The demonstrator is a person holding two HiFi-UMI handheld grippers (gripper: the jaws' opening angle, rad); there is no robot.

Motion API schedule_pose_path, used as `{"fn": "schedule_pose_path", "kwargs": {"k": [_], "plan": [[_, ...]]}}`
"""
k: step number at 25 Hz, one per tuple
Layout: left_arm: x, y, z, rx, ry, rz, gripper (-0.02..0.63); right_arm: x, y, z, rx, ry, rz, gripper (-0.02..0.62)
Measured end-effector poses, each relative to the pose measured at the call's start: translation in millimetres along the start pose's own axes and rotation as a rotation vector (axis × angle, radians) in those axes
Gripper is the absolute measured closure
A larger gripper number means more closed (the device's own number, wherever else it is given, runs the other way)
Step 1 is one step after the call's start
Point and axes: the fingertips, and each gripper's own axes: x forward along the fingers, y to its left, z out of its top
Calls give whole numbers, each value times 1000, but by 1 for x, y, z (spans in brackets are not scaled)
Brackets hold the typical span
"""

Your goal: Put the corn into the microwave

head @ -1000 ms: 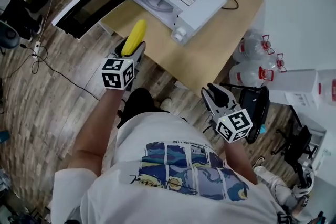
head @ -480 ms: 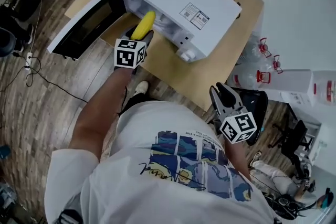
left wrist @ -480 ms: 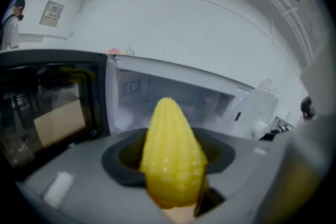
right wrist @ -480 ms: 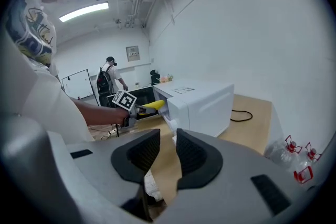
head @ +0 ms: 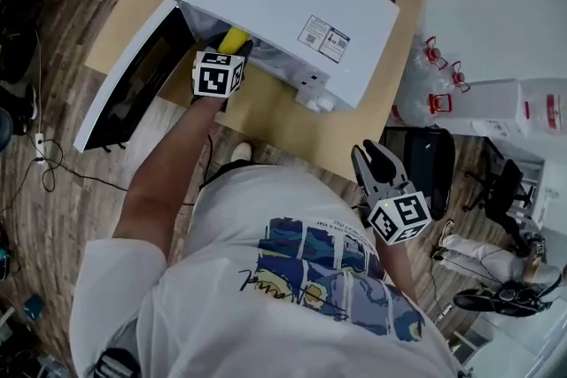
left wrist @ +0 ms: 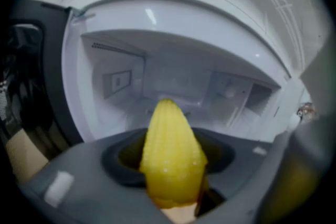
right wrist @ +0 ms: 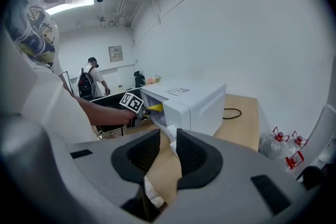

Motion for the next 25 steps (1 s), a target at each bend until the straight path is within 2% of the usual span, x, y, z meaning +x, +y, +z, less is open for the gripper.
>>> {"fn": "schedule_pose_path", "kwargs": {"k": [5, 10, 25], "plan": [[33, 10, 7, 45, 19, -29, 351, -4, 3, -8, 54, 4, -89, 507], [55, 18, 10, 96, 41, -29, 351, -8, 2, -10, 71, 20, -137, 508], [85, 22, 8, 191, 79, -20, 351, -2, 9, -12, 75, 61, -160, 508]]}}
